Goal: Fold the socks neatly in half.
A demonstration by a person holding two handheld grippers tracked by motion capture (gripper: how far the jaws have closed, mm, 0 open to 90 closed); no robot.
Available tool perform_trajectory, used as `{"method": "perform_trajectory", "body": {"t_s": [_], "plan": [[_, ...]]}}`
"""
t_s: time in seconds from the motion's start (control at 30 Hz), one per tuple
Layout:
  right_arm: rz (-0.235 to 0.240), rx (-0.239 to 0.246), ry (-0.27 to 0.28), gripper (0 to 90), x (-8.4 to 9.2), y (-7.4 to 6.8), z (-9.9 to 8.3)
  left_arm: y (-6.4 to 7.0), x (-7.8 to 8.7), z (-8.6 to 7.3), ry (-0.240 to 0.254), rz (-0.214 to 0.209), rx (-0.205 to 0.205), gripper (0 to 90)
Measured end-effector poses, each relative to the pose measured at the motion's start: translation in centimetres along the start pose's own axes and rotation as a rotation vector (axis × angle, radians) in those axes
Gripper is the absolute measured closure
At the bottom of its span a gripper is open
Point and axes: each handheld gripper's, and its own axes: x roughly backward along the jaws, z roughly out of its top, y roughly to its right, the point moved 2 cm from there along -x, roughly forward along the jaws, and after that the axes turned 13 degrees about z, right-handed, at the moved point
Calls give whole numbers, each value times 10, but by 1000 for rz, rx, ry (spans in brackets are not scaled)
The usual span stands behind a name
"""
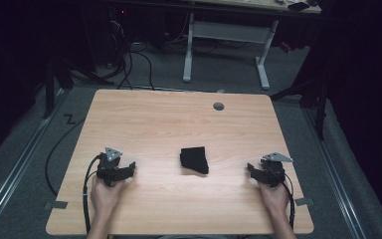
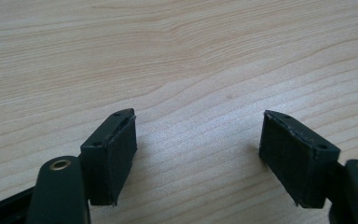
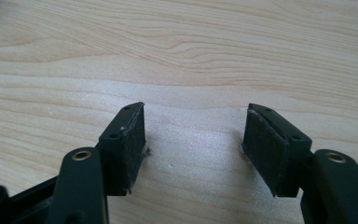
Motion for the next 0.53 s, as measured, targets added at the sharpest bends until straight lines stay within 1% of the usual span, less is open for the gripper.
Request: {"method": "perform_trajectory", "body": {"t_s": [0.33,0.53], "plan": [[-2,0,0,386,0,0,0,0,0,0,0,-4,0,278],[-1,0,1,386,0,0,0,-2,0,0,2,-20,18,270]]}}
